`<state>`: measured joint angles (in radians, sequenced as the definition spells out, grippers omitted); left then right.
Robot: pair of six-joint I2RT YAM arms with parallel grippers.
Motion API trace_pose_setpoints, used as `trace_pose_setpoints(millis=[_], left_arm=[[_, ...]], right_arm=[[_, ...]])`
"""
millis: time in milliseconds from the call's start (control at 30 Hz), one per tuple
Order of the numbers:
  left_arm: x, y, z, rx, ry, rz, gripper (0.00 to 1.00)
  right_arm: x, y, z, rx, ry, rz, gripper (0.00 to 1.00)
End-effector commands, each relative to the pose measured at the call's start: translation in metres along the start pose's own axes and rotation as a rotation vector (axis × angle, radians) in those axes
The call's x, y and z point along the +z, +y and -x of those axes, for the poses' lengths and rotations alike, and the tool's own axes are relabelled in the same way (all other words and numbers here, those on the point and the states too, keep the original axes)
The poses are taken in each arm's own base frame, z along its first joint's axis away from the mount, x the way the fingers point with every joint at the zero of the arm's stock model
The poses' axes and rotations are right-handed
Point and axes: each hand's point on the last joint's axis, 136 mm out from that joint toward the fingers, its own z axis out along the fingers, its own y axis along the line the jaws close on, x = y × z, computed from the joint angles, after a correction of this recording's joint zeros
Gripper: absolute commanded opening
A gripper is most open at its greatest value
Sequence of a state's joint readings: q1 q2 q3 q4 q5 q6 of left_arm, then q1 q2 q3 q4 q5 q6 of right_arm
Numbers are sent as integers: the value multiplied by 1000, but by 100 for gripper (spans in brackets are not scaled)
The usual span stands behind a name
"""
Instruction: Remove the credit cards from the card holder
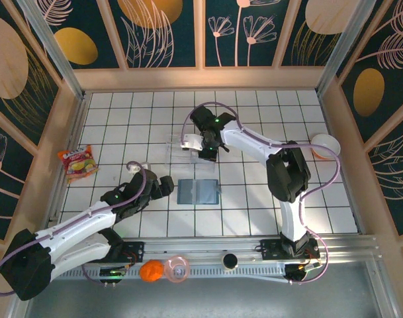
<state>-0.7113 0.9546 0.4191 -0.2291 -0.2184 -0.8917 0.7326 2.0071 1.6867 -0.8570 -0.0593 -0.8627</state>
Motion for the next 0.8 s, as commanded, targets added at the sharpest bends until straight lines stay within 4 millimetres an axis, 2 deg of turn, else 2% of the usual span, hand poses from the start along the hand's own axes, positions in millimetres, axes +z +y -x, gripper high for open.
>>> trace_pose_setpoints(millis=[0,200,300,400,600,700,767], left_arm=[[-2,-2,5,2,-10,-2,99],[-1,-2,4,0,-6,-6,99],[0,-3,3,0,-4,-13,99],[0,-3,2,0,1,-15,99],[-1,-5,5,-8,-11,-24,98],[-4,-7,14,-8,-47,-21,99],[-8,-10,29,-3,-101,-8,99]], right_arm=[[3,-4,-3,-40,28,5,0],[5,0,0,-46,22,15,1],[5,-3,3,-44,20,-9,10],[-4,-14,15,-23,-28,-52,21],[-49,-27,46,10,-200,-127,28],[-82,-34,63,61,-336,-181,31],[-109,-39,73,122,-459,-220,32]])
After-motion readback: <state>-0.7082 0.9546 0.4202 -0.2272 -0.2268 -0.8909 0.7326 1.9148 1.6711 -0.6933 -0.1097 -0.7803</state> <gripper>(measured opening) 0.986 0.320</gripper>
